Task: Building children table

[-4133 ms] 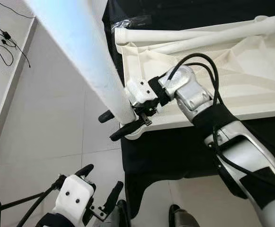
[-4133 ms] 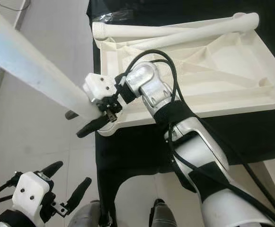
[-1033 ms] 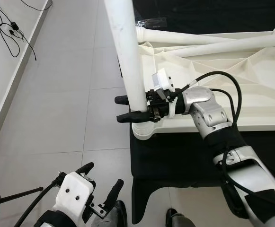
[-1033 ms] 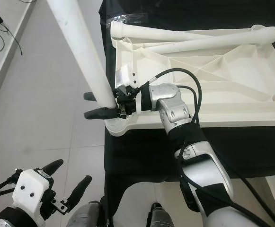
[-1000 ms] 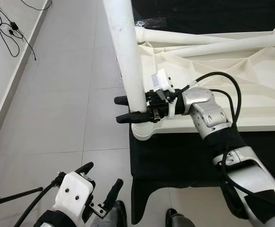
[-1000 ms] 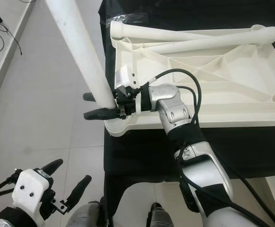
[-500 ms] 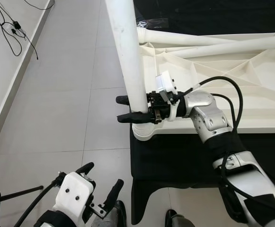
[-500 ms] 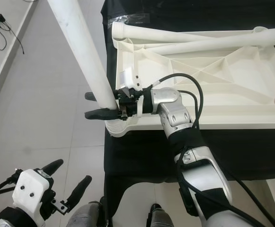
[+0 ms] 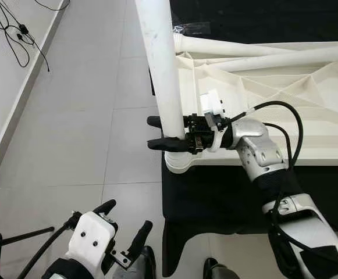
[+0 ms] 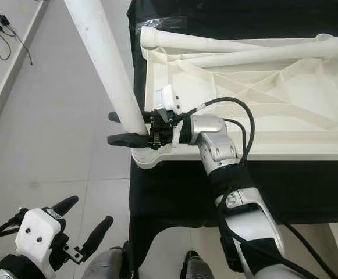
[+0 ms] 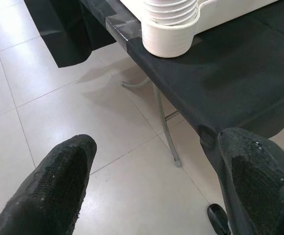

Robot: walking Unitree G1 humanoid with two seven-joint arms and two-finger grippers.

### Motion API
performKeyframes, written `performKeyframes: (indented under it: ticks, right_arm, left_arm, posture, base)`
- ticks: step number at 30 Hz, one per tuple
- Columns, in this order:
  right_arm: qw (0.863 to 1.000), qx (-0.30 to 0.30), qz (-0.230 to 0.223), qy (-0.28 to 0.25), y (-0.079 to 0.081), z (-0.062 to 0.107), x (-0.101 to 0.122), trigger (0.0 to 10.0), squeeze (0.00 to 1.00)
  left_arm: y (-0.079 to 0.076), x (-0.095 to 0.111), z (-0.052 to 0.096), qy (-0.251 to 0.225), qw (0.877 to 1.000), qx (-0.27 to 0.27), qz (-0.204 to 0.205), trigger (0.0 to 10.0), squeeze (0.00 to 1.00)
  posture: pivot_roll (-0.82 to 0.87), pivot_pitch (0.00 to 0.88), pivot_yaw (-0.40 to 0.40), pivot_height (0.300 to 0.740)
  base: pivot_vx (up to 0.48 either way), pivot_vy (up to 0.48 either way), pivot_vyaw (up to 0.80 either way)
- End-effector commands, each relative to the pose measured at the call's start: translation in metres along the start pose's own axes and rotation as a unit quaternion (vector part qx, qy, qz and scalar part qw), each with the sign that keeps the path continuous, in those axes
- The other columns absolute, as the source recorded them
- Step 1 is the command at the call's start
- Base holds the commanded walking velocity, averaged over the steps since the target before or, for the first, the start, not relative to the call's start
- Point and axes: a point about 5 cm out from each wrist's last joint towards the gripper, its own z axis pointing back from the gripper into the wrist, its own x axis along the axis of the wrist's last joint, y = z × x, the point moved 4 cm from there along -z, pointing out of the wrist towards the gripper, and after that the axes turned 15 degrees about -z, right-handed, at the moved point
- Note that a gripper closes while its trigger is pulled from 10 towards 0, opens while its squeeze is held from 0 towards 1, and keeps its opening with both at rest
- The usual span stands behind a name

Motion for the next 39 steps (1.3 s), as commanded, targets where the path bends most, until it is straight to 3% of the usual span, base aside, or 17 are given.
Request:
performKeyframes:
  ticks: [1,4,7,9,17,23,26,29,33,35,36,38,39]
  right_arm:
    - [0.993,-0.054,-0.107,-0.012,-0.006,0.022,-0.046,10.0,0.0]
    - [0.994,-0.052,-0.094,0.006,-0.005,0.022,-0.046,10.0,0.0]
    - [0.994,-0.046,-0.027,0.1,-0.006,0.024,-0.045,10.0,0.0]
    - [0.991,-0.047,-0.008,0.127,-0.009,0.026,-0.035,10.0,0.0]
    - [0.985,-0.053,0.041,0.16,-0.014,0.031,0.0,10.0,0.0]
    - [0.974,-0.055,0.082,0.204,-0.014,0.036,0.01,10.0,0.0]
    - [0.96,-0.037,0.114,0.254,-0.009,0.041,0.003,10.0,0.0]
    - [0.952,-0.02,0.116,0.281,-0.004,0.044,-0.002,10.0,0.0]
    - [0.963,-0.004,0.108,0.248,0.001,0.042,0.005,10.0,0.0]
    - [0.98,0.018,0.088,0.179,0.008,0.038,0.022,10.0,0.0]
    - [0.98,0.018,0.088,0.179,0.008,0.038,0.022,10.0,0.0]
    - [0.99,0.026,0.072,0.115,0.011,0.035,0.038,10.0,0.0]
    - [0.99,0.026,0.072,0.115,0.011,0.035,0.038,10.0,0.0]
  left_arm:
    - [-0.001,-0.008,0.002,0.021,1.0,-0.006,-0.001,10.0,0.0]
    - [-0.001,-0.008,0.002,0.021,1.0,-0.006,-0.001,10.0,0.0]
    - [-0.001,-0.009,0.002,0.022,1.0,-0.006,-0.001,10.0,0.0]
    - [-0.001,-0.009,0.001,0.021,1.0,-0.006,-0.001,10.0,0.0]
    - [-0.001,-0.009,0.0,0.02,1.0,-0.006,0.0,10.0,0.0]
    - [-0.001,-0.009,-0.001,0.019,1.0,-0.005,0.0,10.0,0.0]
    - [-0.001,-0.009,-0.001,0.019,1.0,-0.005,0.0,10.0,0.0]
    - [0.0,-0.01,-0.001,0.019,1.0,-0.005,0.0,10.0,0.0]
    - [0.0,-0.01,-0.001,0.019,1.0,-0.006,0.0,10.0,0.0]
    - [0.0,-0.01,-0.001,0.019,1.0,-0.006,0.001,10.0,0.0]
    - [0.0,-0.01,-0.001,0.019,1.0,-0.006,0.001,10.0,0.0]
    - [0.0,-0.01,-0.001,0.019,1.0,-0.006,0.001,10.0,0.0]
    - [0.0,-0.01,-0.001,0.019,1.0,-0.006,0.001,10.0,0.0]
  posture:
    - [0.09,0.359,0.103,0.74]
    - [0.09,0.359,0.102,0.74]
    - [0.09,0.357,0.101,0.74]
    - [0.09,0.357,0.101,0.74]
    - [0.08,0.352,0.095,0.74]
    - [0.08,0.351,0.095,0.74]
    - [0.08,0.35,0.097,0.74]
    - [0.08,0.351,0.097,0.74]
    - [0.08,0.351,0.097,0.74]
    - [0.08,0.349,0.097,0.74]
    - [0.08,0.349,0.097,0.74]
    - [0.08,0.348,0.097,0.74]
    - [0.08,0.348,0.097,0.74]
  base:
    - [0.0,0.0,0.0]
    - [0.0,0.0,0.0]
    - [0.0,0.0,0.0]
    - [0.0,0.0,0.0]
    - [0.0,0.0,0.0]
    - [0.0,0.0,0.0]
    - [0.0,0.0,0.0]
    - [0.0,0.0,0.0]
    - [0.0,0.0,0.0]
    - [0.0,0.0,0.0]
    - [0.0,0.0,0.0]
    - [0.0,0.0,0.0]
    - [0.0,0.0,0.0]
